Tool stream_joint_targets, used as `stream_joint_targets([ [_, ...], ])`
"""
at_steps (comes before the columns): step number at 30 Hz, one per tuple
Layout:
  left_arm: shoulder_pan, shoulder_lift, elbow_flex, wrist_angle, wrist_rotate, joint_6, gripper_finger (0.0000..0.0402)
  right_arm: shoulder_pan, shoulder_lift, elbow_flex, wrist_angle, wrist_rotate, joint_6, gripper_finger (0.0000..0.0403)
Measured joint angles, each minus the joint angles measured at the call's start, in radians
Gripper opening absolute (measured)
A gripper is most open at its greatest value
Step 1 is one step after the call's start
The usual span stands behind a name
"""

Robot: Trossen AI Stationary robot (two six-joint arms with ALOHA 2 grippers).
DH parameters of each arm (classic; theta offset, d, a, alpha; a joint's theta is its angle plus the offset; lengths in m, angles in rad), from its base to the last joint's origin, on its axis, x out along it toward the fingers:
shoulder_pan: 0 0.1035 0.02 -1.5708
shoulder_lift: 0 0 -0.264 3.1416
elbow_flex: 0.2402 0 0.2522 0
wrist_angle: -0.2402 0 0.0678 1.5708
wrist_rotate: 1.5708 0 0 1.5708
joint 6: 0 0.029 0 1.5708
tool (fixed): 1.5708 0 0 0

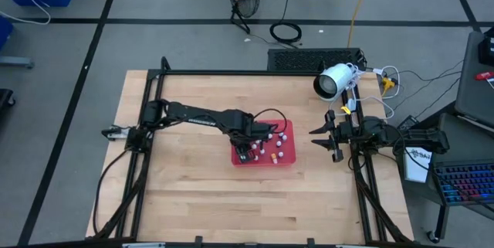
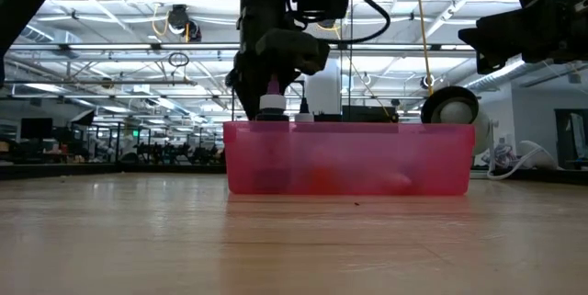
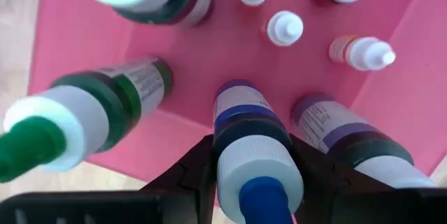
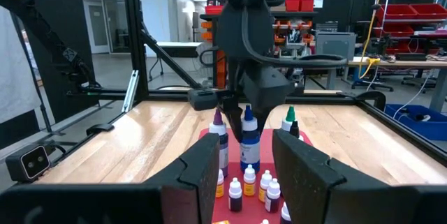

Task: Pick & Place food coloring
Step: Put the big blue food coloring bottle into the red bin, then return to Home Position

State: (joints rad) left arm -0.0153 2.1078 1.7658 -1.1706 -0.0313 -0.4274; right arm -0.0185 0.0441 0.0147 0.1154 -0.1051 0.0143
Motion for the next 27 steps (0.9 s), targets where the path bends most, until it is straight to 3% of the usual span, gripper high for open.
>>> stream_joint_targets([
  [7,0.0,-0.002,-0.004,0.025,0.011,-0.005,0.0142,0.0,0.0,0.0,0.0,0.0,0.0,0.0126],
  [14,0.001,-0.013,-0.004,0.021,0.007,-0.003,0.028,0.0,0.0,0.0,0.0,0.0,0.0,0.0126],
  [20,0.002,-0.039,0.04,-0.016,0.002,0.003,0.0355,0.0,0.0,0.0,0.0,0.0,0.0,0.0126],
  [24,-0.017,-0.15,0.078,-0.031,-0.106,0.032,0.0382,0.0,0.002,0.0,0.001,0.0,0.0,0.0126],
  [27,-0.064,-0.279,0.078,-0.023,-0.26,0.053,0.039,0.0,0.004,0.0,0.005,0.0,0.0,0.0126],
])
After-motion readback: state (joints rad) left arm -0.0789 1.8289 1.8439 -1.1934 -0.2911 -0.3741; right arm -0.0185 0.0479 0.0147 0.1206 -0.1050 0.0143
